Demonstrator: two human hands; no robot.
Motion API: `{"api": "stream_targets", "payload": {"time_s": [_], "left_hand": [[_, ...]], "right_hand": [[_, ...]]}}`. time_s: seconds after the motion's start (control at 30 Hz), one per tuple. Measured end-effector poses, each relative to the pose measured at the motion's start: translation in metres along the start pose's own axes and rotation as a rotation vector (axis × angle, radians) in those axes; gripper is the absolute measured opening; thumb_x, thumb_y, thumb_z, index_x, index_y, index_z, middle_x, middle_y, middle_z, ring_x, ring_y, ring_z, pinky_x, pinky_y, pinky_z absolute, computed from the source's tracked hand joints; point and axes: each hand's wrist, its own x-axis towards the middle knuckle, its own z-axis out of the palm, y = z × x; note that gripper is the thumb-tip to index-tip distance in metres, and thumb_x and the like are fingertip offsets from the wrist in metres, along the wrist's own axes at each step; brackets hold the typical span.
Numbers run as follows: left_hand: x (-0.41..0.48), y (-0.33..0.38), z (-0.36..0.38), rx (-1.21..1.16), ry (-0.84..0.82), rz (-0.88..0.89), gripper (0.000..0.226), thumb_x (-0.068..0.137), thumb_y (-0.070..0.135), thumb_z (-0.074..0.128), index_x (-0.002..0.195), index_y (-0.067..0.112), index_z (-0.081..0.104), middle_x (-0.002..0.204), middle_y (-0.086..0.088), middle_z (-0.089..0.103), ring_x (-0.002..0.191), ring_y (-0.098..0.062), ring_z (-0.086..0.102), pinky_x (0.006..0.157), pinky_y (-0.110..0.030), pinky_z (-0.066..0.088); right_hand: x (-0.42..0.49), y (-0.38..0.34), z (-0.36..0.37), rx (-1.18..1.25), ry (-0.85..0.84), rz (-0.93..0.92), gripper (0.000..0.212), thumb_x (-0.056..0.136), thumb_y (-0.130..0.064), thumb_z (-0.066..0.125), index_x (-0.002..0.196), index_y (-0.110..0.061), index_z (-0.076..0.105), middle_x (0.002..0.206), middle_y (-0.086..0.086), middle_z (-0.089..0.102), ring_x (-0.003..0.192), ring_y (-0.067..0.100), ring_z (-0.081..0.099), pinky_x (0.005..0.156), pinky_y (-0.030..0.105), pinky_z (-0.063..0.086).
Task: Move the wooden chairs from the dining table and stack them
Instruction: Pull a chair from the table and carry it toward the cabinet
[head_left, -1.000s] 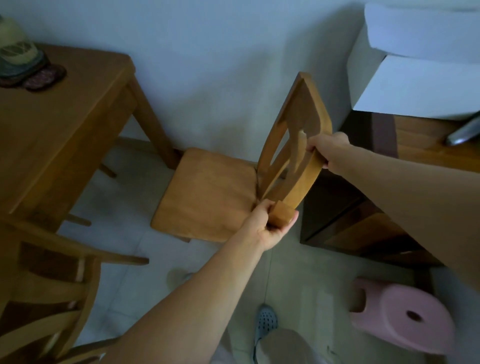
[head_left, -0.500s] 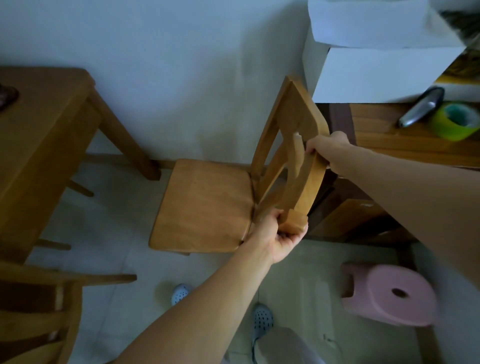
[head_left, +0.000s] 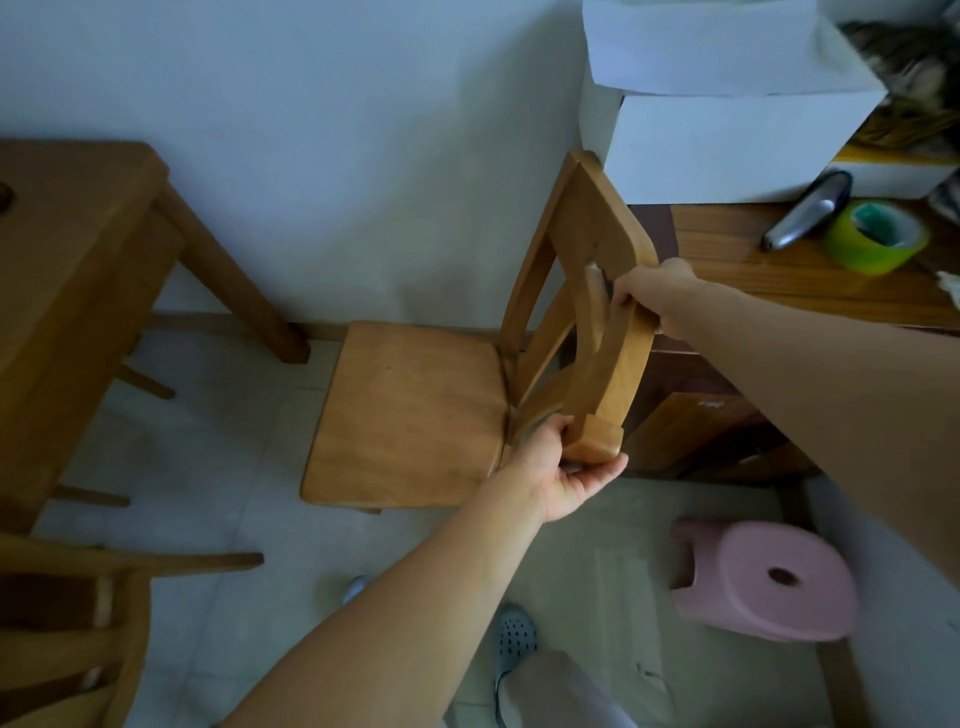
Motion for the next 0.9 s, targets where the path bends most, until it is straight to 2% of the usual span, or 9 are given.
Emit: {"api": "stream_targets", "payload": {"time_s": [0.13, 0.2, 0.27, 0.37, 0.47, 0.63, 0.7, 0.8, 0.9], "left_hand": [[-0.008, 0.004, -0.006, 0.335, 0.051, -0.020, 0.055, 0.093, 0.045, 0.057, 0.124, 0.001, 0.049, 0.117, -0.027, 0.057, 0.089, -0.038, 0.065, 0.057, -0.045, 0.061], [-0.014, 0.008, -0.012, 0.455, 0.038, -0.014, 0.059, 0.093, 0.050, 0.055, 0.132, 0.007, 0.044, 0.129, -0.027, 0.054, 0.091, -0.037, 0.067, 0.063, -0.044, 0.061], [-0.019, 0.011, -0.019, 0.554, 0.038, 0.033, 0.058, 0.095, 0.047, 0.054, 0.137, 0.009, 0.041, 0.128, -0.025, 0.056, 0.089, -0.033, 0.068, 0.064, -0.040, 0.061], [-0.032, 0.015, -0.033, 0.632, 0.056, 0.165, 0.047, 0.097, 0.037, 0.053, 0.134, 0.009, 0.043, 0.114, -0.018, 0.062, 0.080, -0.026, 0.068, 0.058, -0.034, 0.060], [-0.052, 0.021, -0.055, 0.636, 0.064, 0.281, 0.034, 0.099, 0.031, 0.052, 0.124, 0.008, 0.049, 0.105, -0.012, 0.064, 0.076, -0.023, 0.067, 0.059, -0.033, 0.059], [-0.103, 0.045, -0.114, 0.600, 0.176, 0.522, 0.033, 0.099, 0.026, 0.051, 0.128, 0.010, 0.052, 0.099, -0.007, 0.066, 0.073, -0.020, 0.066, 0.064, -0.034, 0.058], [-0.131, 0.050, -0.145, 0.585, 0.189, 0.600, 0.032, 0.099, 0.025, 0.050, 0.128, 0.010, 0.052, 0.101, -0.007, 0.065, 0.072, -0.019, 0.064, 0.068, -0.035, 0.057], [-0.180, 0.053, -0.199, 0.646, 0.199, 0.706, 0.025, 0.099, 0.021, 0.048, 0.123, 0.014, 0.052, 0.102, -0.006, 0.062, 0.064, -0.014, 0.062, 0.060, -0.028, 0.054], [-0.232, 0.055, -0.266, 0.707, 0.322, 0.858, 0.029, 0.095, 0.018, 0.053, 0.125, 0.019, 0.050, 0.115, -0.005, 0.062, 0.065, -0.014, 0.062, 0.061, -0.026, 0.052]], "right_hand": [[-0.010, -0.008, 0.006, -0.292, 0.104, -0.105, 0.054, 0.087, -0.023, 0.062, 0.135, -0.007, 0.040, 0.118, 0.017, 0.051, 0.100, 0.031, 0.052, 0.085, 0.044, 0.047], [-0.021, -0.011, 0.012, -0.625, 0.272, -0.298, 0.064, 0.089, -0.032, 0.058, 0.139, -0.001, 0.033, 0.136, 0.022, 0.040, 0.123, 0.039, 0.040, 0.102, 0.049, 0.038], [-0.035, -0.014, 0.021, -0.761, 0.346, -0.513, 0.063, 0.089, -0.027, 0.058, 0.140, 0.000, 0.031, 0.141, 0.023, 0.035, 0.130, 0.040, 0.031, 0.107, 0.049, 0.033], [-0.059, -0.018, 0.044, -0.712, 0.179, -0.670, 0.056, 0.087, -0.014, 0.057, 0.138, -0.005, 0.039, 0.141, 0.019, 0.038, 0.131, 0.037, 0.034, 0.107, 0.048, 0.035], [-0.091, -0.020, 0.075, -0.605, -0.008, -0.689, 0.047, 0.091, -0.017, 0.054, 0.137, -0.008, 0.047, 0.141, 0.015, 0.041, 0.120, 0.032, 0.050, 0.100, 0.042, 0.045], [-0.151, -0.017, 0.140, -0.429, -0.032, -0.729, 0.042, 0.091, -0.016, 0.057, 0.131, -0.008, 0.053, 0.138, 0.013, 0.046, 0.115, 0.030, 0.056, 0.098, 0.038, 0.046], [-0.175, -0.011, 0.168, -0.383, -0.052, -0.714, 0.040, 0.091, -0.015, 0.058, 0.130, -0.007, 0.055, 0.135, 0.014, 0.052, 0.117, 0.029, 0.055, 0.098, 0.036, 0.044], [-0.218, -0.001, 0.217, -0.269, -0.131, -0.606, 0.037, 0.090, -0.014, 0.058, 0.125, -0.005, 0.057, 0.126, 0.017, 0.060, 0.111, 0.033, 0.059, 0.093, 0.040, 0.049], [-0.267, 0.016, 0.275, -0.335, -0.230, -0.549, 0.041, 0.086, -0.013, 0.060, 0.126, -0.007, 0.056, 0.119, 0.017, 0.063, 0.102, 0.034, 0.063, 0.088, 0.043, 0.053]]}}
